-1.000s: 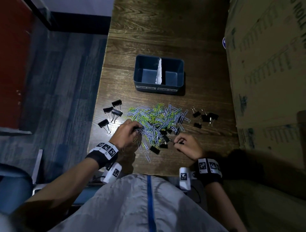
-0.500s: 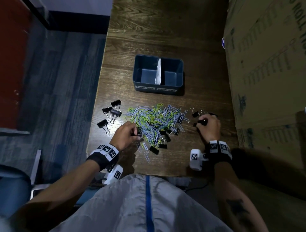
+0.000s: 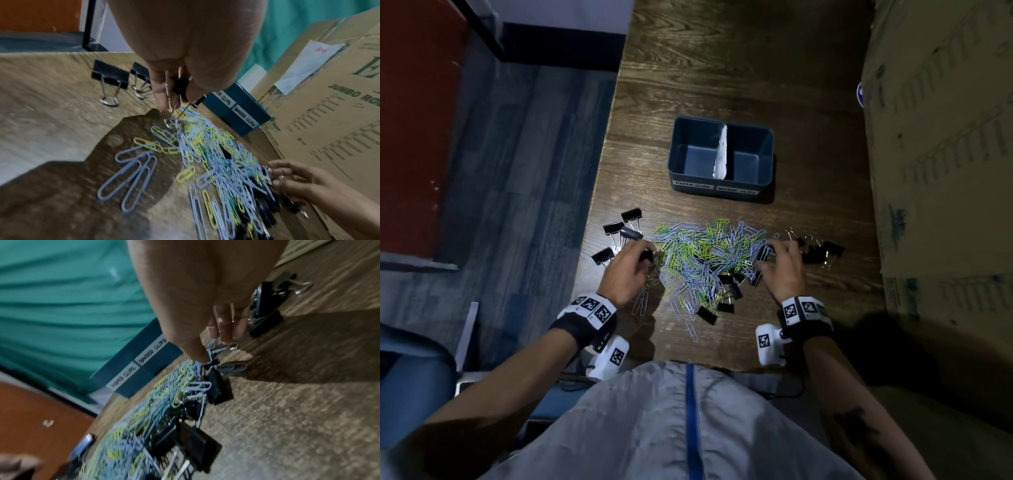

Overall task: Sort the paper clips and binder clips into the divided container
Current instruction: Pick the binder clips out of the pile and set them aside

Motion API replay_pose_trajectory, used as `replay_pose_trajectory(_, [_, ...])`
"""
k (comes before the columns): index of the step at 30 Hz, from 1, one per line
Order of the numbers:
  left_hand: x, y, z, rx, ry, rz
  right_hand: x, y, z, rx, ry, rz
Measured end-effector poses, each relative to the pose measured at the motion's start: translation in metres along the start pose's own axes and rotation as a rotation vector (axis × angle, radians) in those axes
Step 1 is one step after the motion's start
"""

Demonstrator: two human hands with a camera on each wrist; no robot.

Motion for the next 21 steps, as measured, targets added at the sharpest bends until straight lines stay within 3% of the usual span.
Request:
replay_pose_trajectory(3, [-0.023,-0.007,-0.029,0.093,-0.042,-0.111,-0.008,-0.005,0.009,-0.050,0.040,-0.020])
replay_pose_trajectory(7, [-0.048,-0.016,-0.041,0.011,-0.188,-0.256,-0.007,-0.010,0.009,-0.059,0.035,0.021])
replay_pose_trajectory(15, [-0.025,-0.019,-0.034,0.080,-0.422,-0.037,0.001,0.001,0.010,0.015,-0.015,-0.017])
replay_pose_trajectory(18, [-0.008,-0.020,-0.011,0.005,-0.444,0.052,0.000,0.008,0.006,0.096,-0.064,-0.070])
replay_pose_trajectory(21, [0.007,-0.018,0.018,-0.108,-0.421,0.053,0.001,0.015,0.003,0.135,-0.150,-0.049])
Point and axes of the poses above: each hand's wrist, its own y-axis away from the middle knuckle, its own z-axis out of the palm, x = y × z, the point moved 9 cm from there along -y, towards the middle knuckle, and after that the axes turned 8 degrees about -x, right-handed, at the moved point
